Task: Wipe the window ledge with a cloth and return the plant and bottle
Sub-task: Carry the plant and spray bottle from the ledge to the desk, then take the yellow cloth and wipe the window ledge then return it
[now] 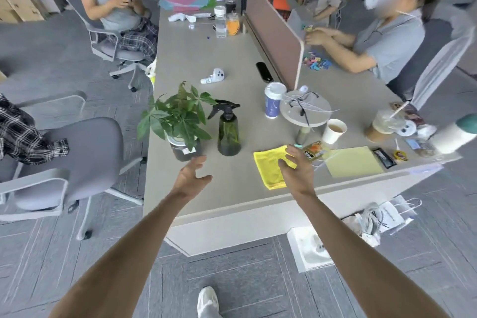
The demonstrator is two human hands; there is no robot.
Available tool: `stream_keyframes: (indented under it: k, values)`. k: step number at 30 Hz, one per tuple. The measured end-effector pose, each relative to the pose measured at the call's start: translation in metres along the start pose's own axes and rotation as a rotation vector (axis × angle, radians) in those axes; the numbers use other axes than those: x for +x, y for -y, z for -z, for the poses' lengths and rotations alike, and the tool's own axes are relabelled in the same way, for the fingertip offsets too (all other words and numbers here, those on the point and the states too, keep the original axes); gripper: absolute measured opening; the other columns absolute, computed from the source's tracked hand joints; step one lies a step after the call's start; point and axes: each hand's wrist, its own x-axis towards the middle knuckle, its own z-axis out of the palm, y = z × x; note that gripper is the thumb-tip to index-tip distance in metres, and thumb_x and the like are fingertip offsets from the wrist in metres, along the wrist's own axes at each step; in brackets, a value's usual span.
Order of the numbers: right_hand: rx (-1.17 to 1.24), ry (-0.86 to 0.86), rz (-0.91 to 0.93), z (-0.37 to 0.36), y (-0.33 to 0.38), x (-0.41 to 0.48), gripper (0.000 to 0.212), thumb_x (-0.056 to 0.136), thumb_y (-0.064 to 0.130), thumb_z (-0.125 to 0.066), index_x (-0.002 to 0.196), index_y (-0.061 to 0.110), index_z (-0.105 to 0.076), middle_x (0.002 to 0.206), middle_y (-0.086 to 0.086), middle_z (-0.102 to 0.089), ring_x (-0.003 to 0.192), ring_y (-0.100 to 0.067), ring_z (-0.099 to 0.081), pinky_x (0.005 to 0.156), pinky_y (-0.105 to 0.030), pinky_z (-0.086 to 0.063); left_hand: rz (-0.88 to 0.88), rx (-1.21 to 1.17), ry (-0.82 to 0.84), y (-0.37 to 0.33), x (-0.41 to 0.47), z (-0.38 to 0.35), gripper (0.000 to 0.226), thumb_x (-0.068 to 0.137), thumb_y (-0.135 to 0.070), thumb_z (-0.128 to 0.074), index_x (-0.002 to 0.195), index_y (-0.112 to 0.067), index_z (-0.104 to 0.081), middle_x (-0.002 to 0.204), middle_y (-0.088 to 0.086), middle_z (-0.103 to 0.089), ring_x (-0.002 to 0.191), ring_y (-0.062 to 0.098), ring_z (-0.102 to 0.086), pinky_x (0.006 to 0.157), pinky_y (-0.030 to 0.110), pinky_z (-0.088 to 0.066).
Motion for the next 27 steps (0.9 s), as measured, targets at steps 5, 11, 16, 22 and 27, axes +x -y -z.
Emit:
stream_keyframes:
  k: [5,11,16,22,27]
  values:
    - [-0.088,-0.061,-0.035,0.032,-0.017,0.012,0.033,0.087,-0.002,-0.061,0.119,0.003,-0.063,0.112,-0.005,-0.067,0.101,-0.022,-0.064,0.075,-0.008,-0.04,-0.043,-0.025,0.091,-0.025,0.006,-0.064,0.033,0.087,-0.01,-0.066,0.119,-0.016,-0.061,0.124,0.002,-0.065,0.117,0.019,-0.061,0.093,0.028,-0.048]
    - [-0.35,-0.036,-0.214,0.034,-0.067,0.052,0.036,0.088,0.008,-0.054,0.123,0.007,-0.062,0.119,-0.016,-0.067,0.108,-0.034,-0.062,0.085,-0.034,-0.049,-0.046,0.017,0.253,-0.032,0.07,-0.127,0.025,0.089,-0.029,-0.064,0.114,-0.024,-0.066,0.124,0.001,-0.065,0.116,0.012,-0.059,0.091,0.031,-0.049]
    - [-0.608,0.075,-0.368,0.017,-0.104,0.083,0.045,0.092,0.024,-0.055,0.136,0.013,-0.052,0.13,-0.016,-0.059,0.121,-0.033,-0.054,0.091,-0.039,-0.047,-0.102,0.176,0.366,-0.035,0.139,-0.157,0.053,0.079,-0.048,-0.056,0.125,-0.022,-0.061,0.125,0.003,-0.063,0.107,0.019,-0.061,0.093,0.033,-0.049]
    - [-0.82,0.115,-0.38,0.01,-0.124,0.104,0.048,0.091,0.037,-0.059,0.131,0.013,-0.05,0.129,-0.013,-0.055,0.12,-0.031,-0.047,0.092,-0.039,-0.042,-0.212,0.374,0.462,-0.039,0.184,-0.187,0.049,0.09,-0.025,-0.061,0.136,-0.012,-0.052,0.141,0.009,-0.053,0.13,0.026,-0.05,0.108,0.037,-0.039]
    - [-0.732,0.095,-0.352,0.009,-0.134,0.112,0.027,0.084,0.028,-0.067,0.106,0.014,-0.065,0.117,-0.013,-0.055,0.113,-0.031,-0.048,0.088,-0.035,-0.044,-0.173,0.518,0.457,-0.039,0.198,-0.201,0.064,0.087,-0.021,-0.064,0.145,-0.011,-0.039,0.146,0.01,-0.046,0.136,0.027,-0.042,0.109,0.035,-0.035]
